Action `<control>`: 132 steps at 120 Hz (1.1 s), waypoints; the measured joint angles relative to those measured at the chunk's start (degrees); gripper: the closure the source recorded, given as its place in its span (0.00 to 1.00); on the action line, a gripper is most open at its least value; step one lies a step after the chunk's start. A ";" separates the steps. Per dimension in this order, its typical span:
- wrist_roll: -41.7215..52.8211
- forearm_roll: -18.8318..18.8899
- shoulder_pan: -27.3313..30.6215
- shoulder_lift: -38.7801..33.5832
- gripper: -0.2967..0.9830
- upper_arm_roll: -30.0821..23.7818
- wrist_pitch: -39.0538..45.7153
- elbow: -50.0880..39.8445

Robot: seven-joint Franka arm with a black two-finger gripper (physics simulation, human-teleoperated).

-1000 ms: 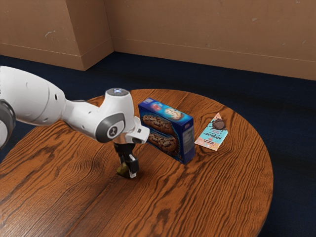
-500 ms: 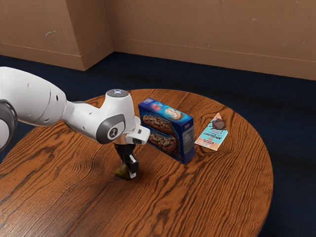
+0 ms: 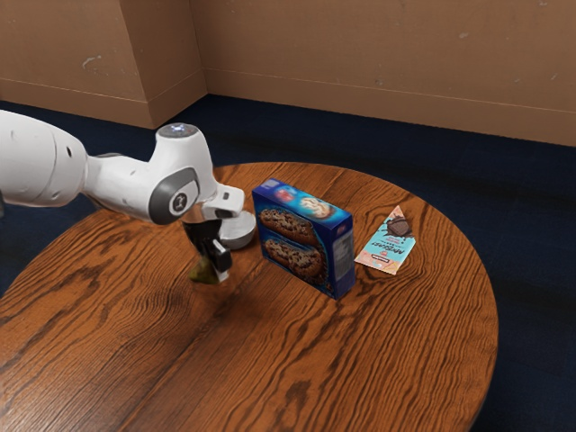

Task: Place the pear in the bowl.

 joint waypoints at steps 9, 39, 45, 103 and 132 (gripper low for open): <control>-0.26 0.02 3.12 1.54 0.50 0.04 -0.85 4.75; -1.16 -0.06 9.42 14.99 0.49 -0.21 -2.07 26.83; -1.44 -0.07 9.85 17.21 0.49 -0.38 -2.11 29.91; -3.00 -1.69 11.50 28.67 0.40 -4.59 -1.84 44.82; -3.20 -1.99 11.88 21.50 0.30 -4.61 -1.90 39.23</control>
